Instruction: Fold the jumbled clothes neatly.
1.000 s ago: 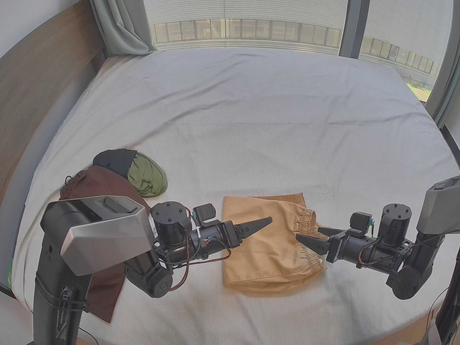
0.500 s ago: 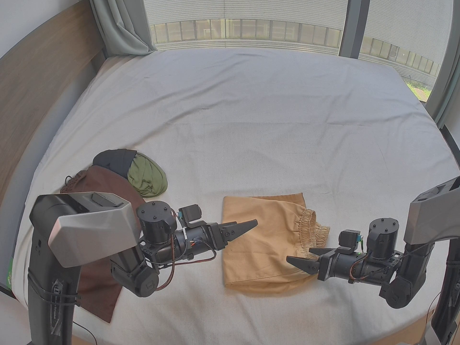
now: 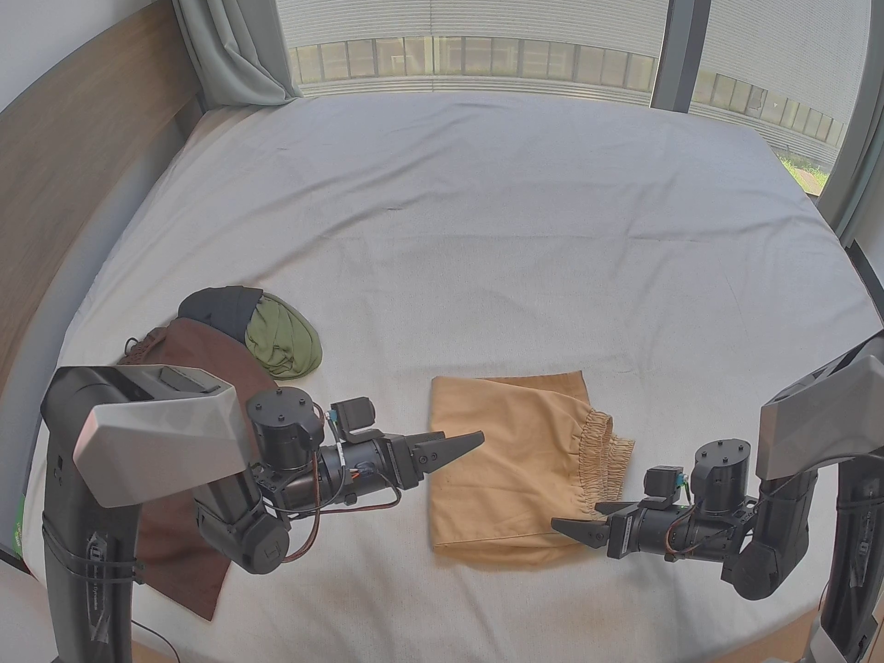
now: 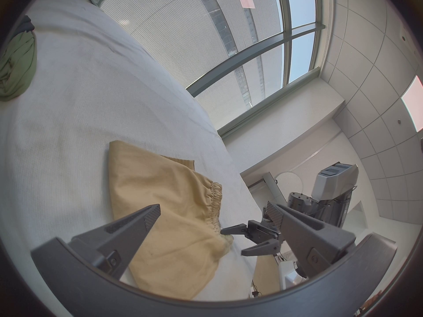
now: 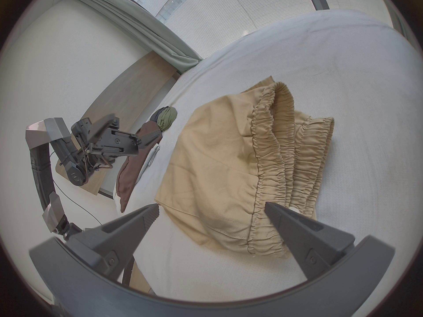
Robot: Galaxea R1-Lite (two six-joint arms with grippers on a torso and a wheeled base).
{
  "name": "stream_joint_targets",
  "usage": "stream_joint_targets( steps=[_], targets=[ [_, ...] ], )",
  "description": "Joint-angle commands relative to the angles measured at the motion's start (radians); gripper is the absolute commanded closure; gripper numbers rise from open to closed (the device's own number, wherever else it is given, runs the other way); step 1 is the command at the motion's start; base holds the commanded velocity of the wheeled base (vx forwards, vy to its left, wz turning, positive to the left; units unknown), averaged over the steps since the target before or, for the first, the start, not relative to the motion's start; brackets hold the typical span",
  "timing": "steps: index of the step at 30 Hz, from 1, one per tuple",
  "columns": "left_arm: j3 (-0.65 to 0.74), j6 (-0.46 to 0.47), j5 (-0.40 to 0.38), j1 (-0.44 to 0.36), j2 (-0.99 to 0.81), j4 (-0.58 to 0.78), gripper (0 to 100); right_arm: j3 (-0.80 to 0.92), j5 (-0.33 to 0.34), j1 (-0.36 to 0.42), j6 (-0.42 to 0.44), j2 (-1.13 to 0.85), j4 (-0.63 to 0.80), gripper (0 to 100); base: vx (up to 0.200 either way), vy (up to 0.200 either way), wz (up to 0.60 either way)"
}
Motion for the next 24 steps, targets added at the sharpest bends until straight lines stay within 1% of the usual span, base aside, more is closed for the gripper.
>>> stream_joint_targets(
  steps=[1,5,9,12,15,16,19,24],
  targets=[
    [0.045,0.003,-0.017,0.008,-0.039,0.000,0,0.000,0.001,0.004,0.000,0.028,0.002,0,0.000,0.000,0.00],
    [0.083,0.033,-0.027,0.040,-0.071,0.000,0,0.001,0.001,0.004,-0.002,0.045,0.000,0,0.000,0.000,0.00],
    [0.129,0.090,-0.082,0.092,-0.105,0.000,0,0.000,0.001,0.002,-0.003,0.055,0.000,0,0.000,0.000,0.00],
    [0.173,0.128,-0.108,0.117,-0.131,0.000,0,0.000,0.001,0.004,-0.003,0.053,0.000,0,0.000,0.000,0.00],
    [0.227,0.165,-0.160,0.163,-0.165,0.000,0,0.001,0.001,0.005,-0.005,0.048,0.000,0,0.000,0.000,0.00],
    [0.256,0.185,-0.202,0.191,-0.189,0.001,0,0.001,0.001,0.007,-0.005,0.047,0.000,0,0.000,0.000,0.00],
    [0.318,0.217,-0.255,0.227,-0.243,0.001,0,0.000,0.001,0.008,-0.003,0.038,-0.001,0,0.000,0.000,0.00],
    [0.365,0.245,-0.272,0.240,-0.277,0.001,0,-0.002,0.001,0.008,-0.005,-0.019,0.000,0,0.000,0.000,0.00]
  ],
)
